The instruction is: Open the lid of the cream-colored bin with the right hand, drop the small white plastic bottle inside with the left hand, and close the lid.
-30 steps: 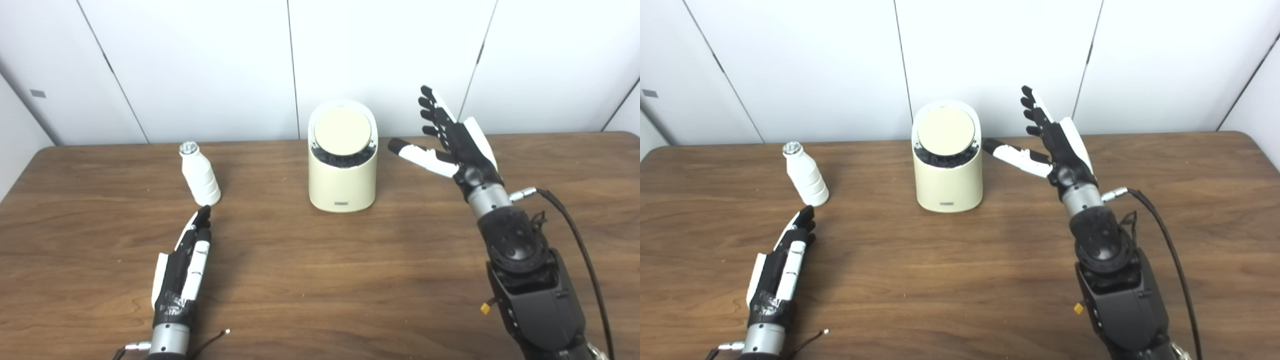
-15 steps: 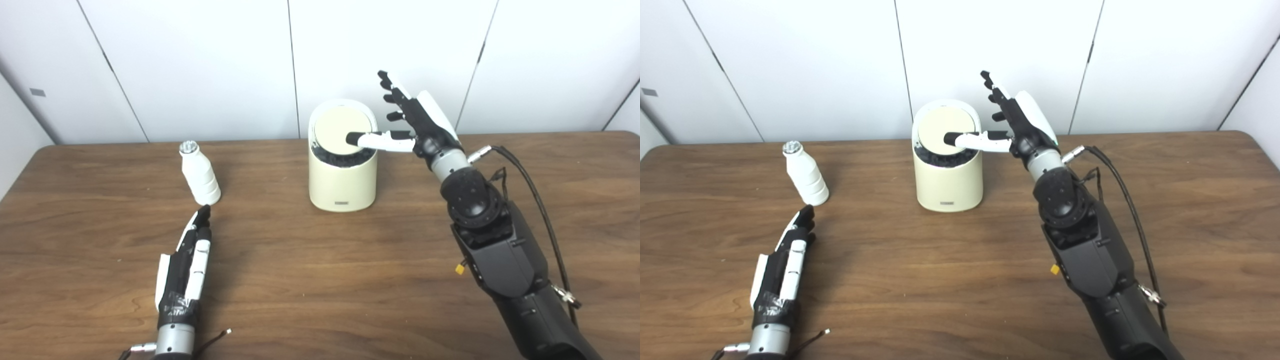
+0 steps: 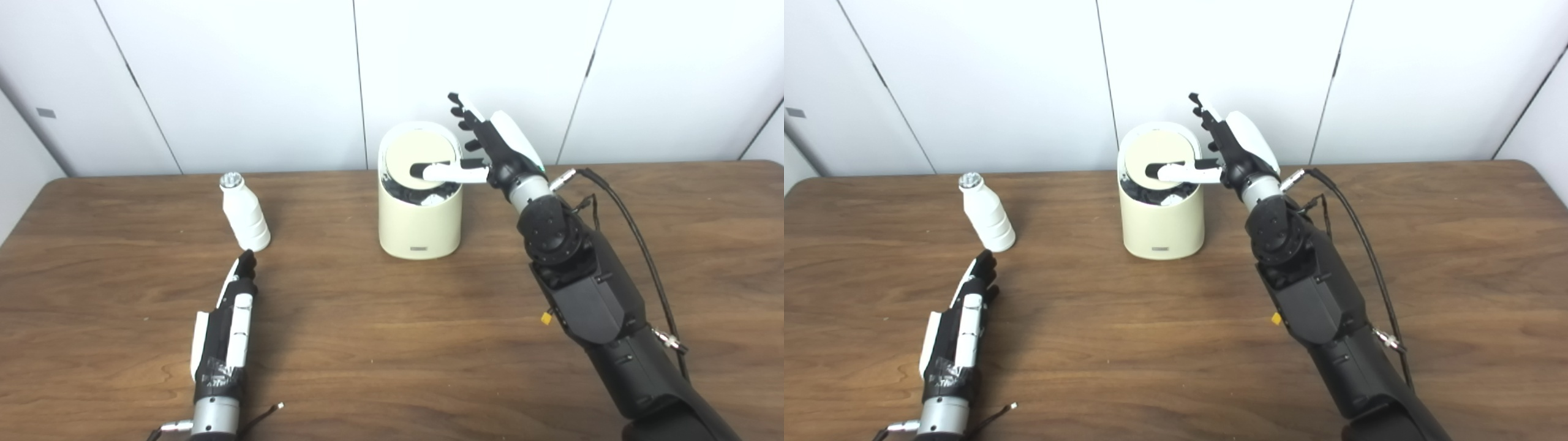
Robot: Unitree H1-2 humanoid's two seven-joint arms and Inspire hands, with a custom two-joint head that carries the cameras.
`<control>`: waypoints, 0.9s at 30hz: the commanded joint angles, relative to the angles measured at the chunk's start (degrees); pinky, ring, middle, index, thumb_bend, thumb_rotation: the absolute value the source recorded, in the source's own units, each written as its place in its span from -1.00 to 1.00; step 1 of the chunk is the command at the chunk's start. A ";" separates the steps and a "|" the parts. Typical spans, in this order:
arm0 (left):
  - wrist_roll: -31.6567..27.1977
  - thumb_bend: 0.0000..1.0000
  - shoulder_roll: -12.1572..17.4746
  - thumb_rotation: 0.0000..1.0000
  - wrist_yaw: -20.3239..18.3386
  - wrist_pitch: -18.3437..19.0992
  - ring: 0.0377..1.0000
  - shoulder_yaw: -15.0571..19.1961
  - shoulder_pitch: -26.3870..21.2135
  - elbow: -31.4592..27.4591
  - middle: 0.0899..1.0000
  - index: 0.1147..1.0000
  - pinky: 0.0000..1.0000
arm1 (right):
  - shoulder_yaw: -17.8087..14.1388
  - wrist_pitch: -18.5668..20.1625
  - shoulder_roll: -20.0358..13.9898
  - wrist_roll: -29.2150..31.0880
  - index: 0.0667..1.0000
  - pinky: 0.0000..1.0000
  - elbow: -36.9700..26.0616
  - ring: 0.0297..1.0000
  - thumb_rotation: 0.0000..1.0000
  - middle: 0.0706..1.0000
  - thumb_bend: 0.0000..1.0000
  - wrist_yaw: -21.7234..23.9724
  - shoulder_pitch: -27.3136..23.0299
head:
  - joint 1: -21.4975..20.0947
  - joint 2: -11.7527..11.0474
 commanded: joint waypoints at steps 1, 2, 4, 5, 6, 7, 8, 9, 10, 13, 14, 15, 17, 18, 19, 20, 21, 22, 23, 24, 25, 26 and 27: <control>-0.99 0.01 -0.74 0.97 0.03 -0.55 0.93 -0.28 0.28 1.14 0.91 0.90 0.95 | -0.37 -3.11 -0.43 -0.72 0.92 0.56 -0.58 0.80 0.01 0.85 0.76 -1.62 -3.44 | -0.27 0.08; -1.05 0.00 -0.83 0.98 0.05 -0.70 0.93 -0.27 0.29 1.19 0.91 0.90 0.94 | -0.37 -3.24 -0.44 -0.79 0.92 0.56 -0.32 0.79 0.00 0.84 0.75 -1.72 -3.48 | -0.28 0.14; -1.39 -0.01 -0.98 0.99 -0.07 -0.23 0.93 -0.26 0.35 0.80 0.91 0.90 0.94 | -0.36 -3.37 -0.51 -0.91 0.92 0.55 0.01 0.79 0.00 0.84 0.74 -1.83 -3.55 | -0.20 0.16; -1.63 0.01 -1.06 1.00 -0.16 -0.01 0.93 -0.26 0.37 0.62 0.91 0.91 0.95 | -0.37 -3.50 -0.58 -0.89 0.92 0.55 0.19 0.79 0.01 0.84 0.75 -1.84 -3.59 | -0.20 0.20; -1.79 0.02 -1.11 1.00 -0.23 0.12 0.94 -0.25 0.38 0.51 0.91 0.91 0.95 | -0.39 -3.61 -0.62 -0.88 0.92 0.55 0.32 0.79 0.03 0.84 0.75 -1.86 -3.61 | -0.20 0.20; -1.76 0.03 -1.15 1.00 -0.22 0.04 0.94 -0.26 0.39 0.49 0.92 0.92 0.96 | -0.42 -3.82 -0.71 -0.83 0.92 0.55 0.50 0.79 0.04 0.84 0.76 -1.84 -3.66 | -0.22 0.12; -1.80 0.05 -1.20 1.00 -0.19 -0.09 0.94 -0.24 0.39 0.47 0.91 0.91 0.96 | -0.56 -4.19 -0.76 -0.66 0.92 0.55 0.79 0.79 0.05 0.84 0.75 -1.88 -3.73 | -0.22 0.12; -1.73 0.06 -1.25 1.00 -0.14 -0.22 0.94 -0.24 0.40 0.44 0.91 0.91 0.96 | -0.69 -4.53 -0.80 -0.53 0.91 0.54 1.03 0.78 0.04 0.84 0.75 -1.93 -3.79 | -0.22 0.11; -2.02 0.07 -1.32 1.00 -0.22 -0.32 0.94 -0.20 0.39 0.41 0.91 0.91 0.96 | -0.74 -4.83 -0.87 -0.52 0.91 0.53 1.32 0.78 0.04 0.84 0.75 -2.01 -3.88 | -0.24 0.10; -2.48 0.06 -1.47 1.00 -0.18 -0.40 0.95 -0.12 0.41 0.34 0.91 0.92 0.97 | -0.56 -5.19 -1.14 -0.97 0.90 0.52 1.73 0.77 0.02 0.83 0.74 -2.22 -4.08 | -0.26 0.10; -2.46 0.05 -1.49 1.00 -0.08 -0.41 0.94 -0.12 0.43 0.34 0.91 0.92 0.97 | -0.50 -5.22 -1.22 -1.05 0.90 0.52 1.78 0.76 0.02 0.83 0.73 -2.23 -4.12 | -0.26 0.10; -2.45 0.06 -1.46 1.00 -0.05 -0.49 0.94 -0.14 0.45 0.37 0.90 0.91 0.96 | -0.37 -5.21 -1.31 -1.19 0.90 0.52 1.82 0.76 0.02 0.83 0.73 -2.21 -4.18 | -0.26 0.10; -2.46 0.07 -1.37 1.00 -0.09 -0.75 0.94 -0.17 0.43 0.53 0.91 0.91 0.95 | -0.19 -5.30 -1.42 -1.32 0.90 0.52 1.86 0.76 0.02 0.83 0.72 -2.15 -4.28 | -0.26 0.10; -2.37 0.07 -1.36 1.00 -0.04 -0.86 0.94 -0.17 0.42 0.59 0.91 0.91 0.96 | -0.09 -5.37 -1.46 -1.40 0.90 0.52 1.84 0.76 0.02 0.83 0.73 -2.13 -4.31 | -0.26 0.10; -2.26 0.07 -1.41 1.00 0.09 -0.83 0.93 -0.14 0.44 0.59 0.90 0.90 0.96 | -0.04 -5.38 -1.46 -1.43 0.90 0.55 1.78 0.77 0.02 0.82 0.74 -2.10 -4.32 | -0.26 0.10; -2.28 0.07 -1.46 1.00 0.15 -0.82 0.93 -0.12 0.45 0.56 0.89 0.90 0.95 | 0.00 -5.30 -1.43 -1.46 0.90 0.56 1.69 0.77 0.02 0.82 0.75 -2.03 -4.34 | -0.26 0.10; -2.33 0.06 -1.48 1.00 0.15 -0.82 0.93 -0.11 0.46 0.54 0.89 0.90 0.95 | 0.07 -5.25 -1.44 -1.49 0.90 0.57 1.62 0.77 0.02 0.82 0.76 -1.90 -4.37 | -0.26 0.10; -2.39 0.05 -1.48 1.00 0.12 -0.85 0.93 -0.12 0.43 0.54 0.90 0.90 0.96 | 0.11 -5.23 -1.44 -1.50 0.90 0.59 1.54 0.78 0.02 0.83 0.76 -1.76 -4.40 | -0.64 0.21; -2.45 0.05 -1.47 1.00 0.07 -0.98 0.93 -0.14 0.40 0.59 0.90 0.90 0.96 | 0.15 -5.27 -1.44 -1.47 0.90 0.60 1.53 0.78 0.02 0.83 0.77 -1.67 -4.44 | -0.68 0.27; -2.35 0.04 -1.49 1.00 0.11 -0.98 0.93 -0.16 0.38 0.60 0.90 0.90 0.97 | 0.18 -5.35 -1.40 -1.46 0.90 0.61 1.60 0.79 0.01 0.83 0.77 -1.69 -4.49 | -0.63 0.33; -2.19 0.04 -1.50 1.00 0.17 -0.90 0.93 -0.20 0.37 0.61 0.90 0.90 0.97 | 0.20 -5.39 -1.35 -1.44 0.90 0.63 1.69 0.79 -0.02 0.83 0.77 -1.74 -4.53 | -0.56 0.30; -2.14 0.06 -1.51 1.00 0.18 -0.97 0.93 -0.22 0.34 0.70 0.90 0.90 0.97 | 0.25 -5.36 -1.27 -1.49 0.89 0.65 1.74 0.80 -0.05 0.83 0.76 -1.81 -4.54 | -0.50 0.30; -2.03 0.07 -1.46 1.00 0.15 -1.05 0.93 -0.28 0.32 0.80 0.90 0.90 0.96 | 0.30 -5.43 -1.15 -1.52 0.89 0.67 1.82 0.81 -0.08 0.83 0.75 -1.95 -4.52 | -0.44 0.28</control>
